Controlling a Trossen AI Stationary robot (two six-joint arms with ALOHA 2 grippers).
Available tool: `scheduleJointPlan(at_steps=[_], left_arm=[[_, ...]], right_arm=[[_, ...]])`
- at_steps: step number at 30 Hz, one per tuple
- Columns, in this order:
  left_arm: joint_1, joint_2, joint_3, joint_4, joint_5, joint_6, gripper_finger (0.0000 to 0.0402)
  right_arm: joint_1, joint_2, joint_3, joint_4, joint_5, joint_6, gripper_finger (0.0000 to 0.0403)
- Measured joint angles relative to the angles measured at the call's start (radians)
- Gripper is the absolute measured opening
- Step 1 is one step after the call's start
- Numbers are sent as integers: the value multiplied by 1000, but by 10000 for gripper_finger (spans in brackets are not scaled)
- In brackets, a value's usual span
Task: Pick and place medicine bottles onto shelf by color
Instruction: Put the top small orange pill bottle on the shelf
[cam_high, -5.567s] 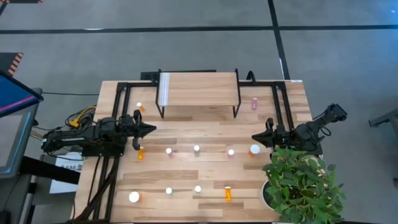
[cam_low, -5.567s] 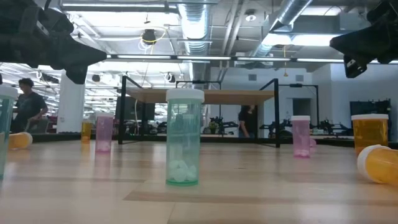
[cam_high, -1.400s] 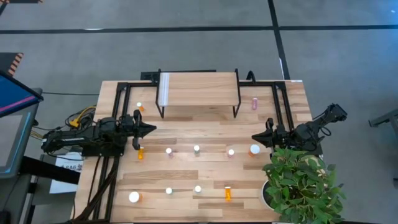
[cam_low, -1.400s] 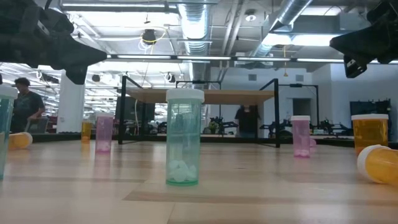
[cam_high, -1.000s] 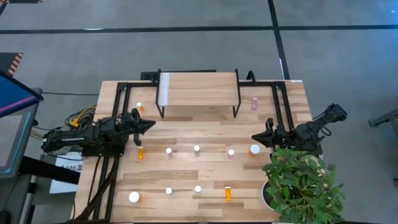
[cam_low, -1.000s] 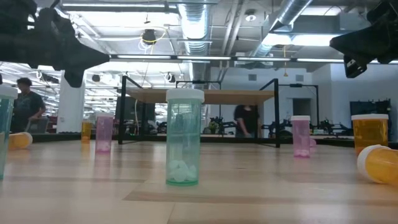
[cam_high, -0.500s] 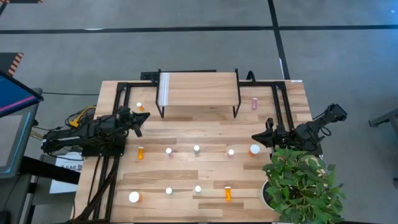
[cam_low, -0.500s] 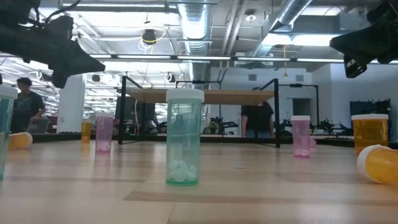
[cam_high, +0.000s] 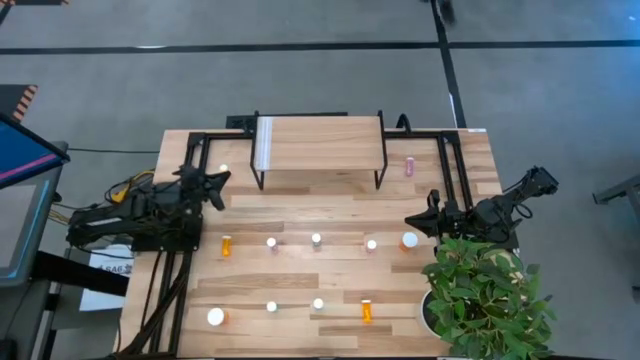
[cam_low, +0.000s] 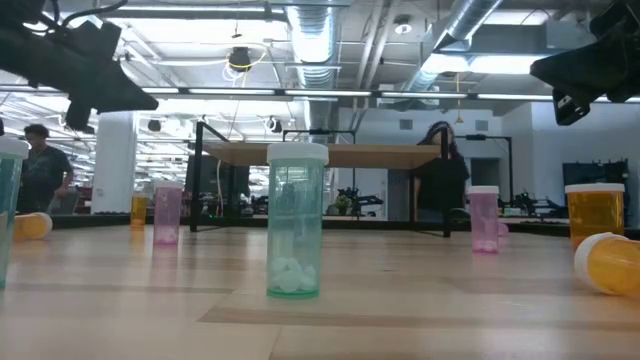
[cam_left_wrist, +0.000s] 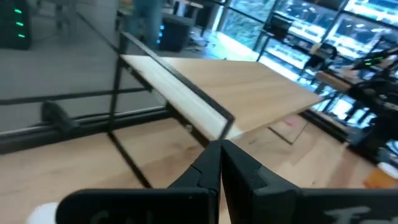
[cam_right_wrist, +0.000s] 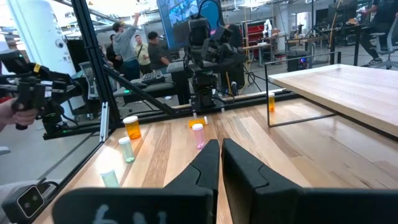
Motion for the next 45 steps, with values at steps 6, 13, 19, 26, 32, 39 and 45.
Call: scheduleJointPlan(at_steps=[6,13,19,26,32,39,45], left_arm=[[1,14,69,-101,-20,-61,0],[1,147,166,-130,-14,-75,0],[41,335,249,-129,-24,-16,0],[160,471,283,-136,47,108,3],[340,478,278,-184,146,76,13],[560,488,278,-185,339,107,28],[659,590,277,-210,381,155,81]], right_arm=[[0,0,0,0,0,0,44],[0,0,0,0,0,0,44],[0,0,0,0,0,0,44],[0,0,0,0,0,0,44],[0,0,0,0,0,0,44],[0,0,0,0,0,0,44],[0,0,0,0,0,0,44]])
